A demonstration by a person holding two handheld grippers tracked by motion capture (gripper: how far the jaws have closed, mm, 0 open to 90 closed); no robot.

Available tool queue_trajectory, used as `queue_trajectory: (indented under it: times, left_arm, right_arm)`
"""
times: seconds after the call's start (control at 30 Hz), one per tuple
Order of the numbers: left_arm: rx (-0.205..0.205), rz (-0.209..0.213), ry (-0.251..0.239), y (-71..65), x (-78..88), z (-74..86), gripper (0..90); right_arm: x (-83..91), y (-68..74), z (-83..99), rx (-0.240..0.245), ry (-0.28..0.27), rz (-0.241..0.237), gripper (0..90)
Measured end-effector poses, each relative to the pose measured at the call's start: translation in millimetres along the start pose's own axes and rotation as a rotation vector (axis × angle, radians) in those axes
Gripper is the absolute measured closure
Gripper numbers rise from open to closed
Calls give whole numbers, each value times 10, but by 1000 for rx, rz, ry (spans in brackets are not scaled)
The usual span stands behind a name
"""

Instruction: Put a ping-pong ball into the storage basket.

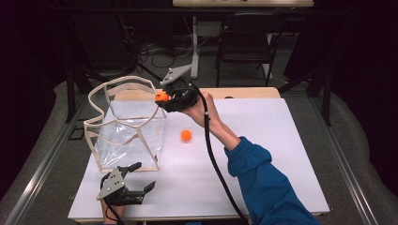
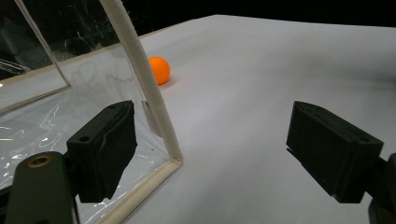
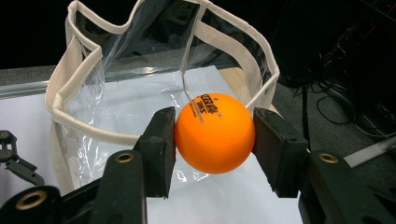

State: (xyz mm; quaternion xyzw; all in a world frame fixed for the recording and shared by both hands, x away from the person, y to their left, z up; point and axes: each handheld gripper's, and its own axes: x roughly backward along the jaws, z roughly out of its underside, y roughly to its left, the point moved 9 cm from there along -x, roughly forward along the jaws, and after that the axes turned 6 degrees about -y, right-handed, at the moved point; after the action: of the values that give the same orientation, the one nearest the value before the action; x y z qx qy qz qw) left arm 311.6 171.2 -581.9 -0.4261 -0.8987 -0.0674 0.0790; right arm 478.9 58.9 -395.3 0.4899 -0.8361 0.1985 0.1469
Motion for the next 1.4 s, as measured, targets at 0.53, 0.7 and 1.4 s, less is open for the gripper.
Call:
queue_trajectory:
  times: [0.53,0.7,1.4]
  left_arm:
    - [2,6,0,0,-1,1,159]
    - [0,1,-1,1,1,-2,159]
    - [0,-2,-4,6,8,-6,159]
  right_arm:
    - [-60,4,-132,-8,-13,-7,507]
    - [-94,-2,-139,-14,-6,-3,507]
    - [-268,61,-231,-20,6,-7,507]
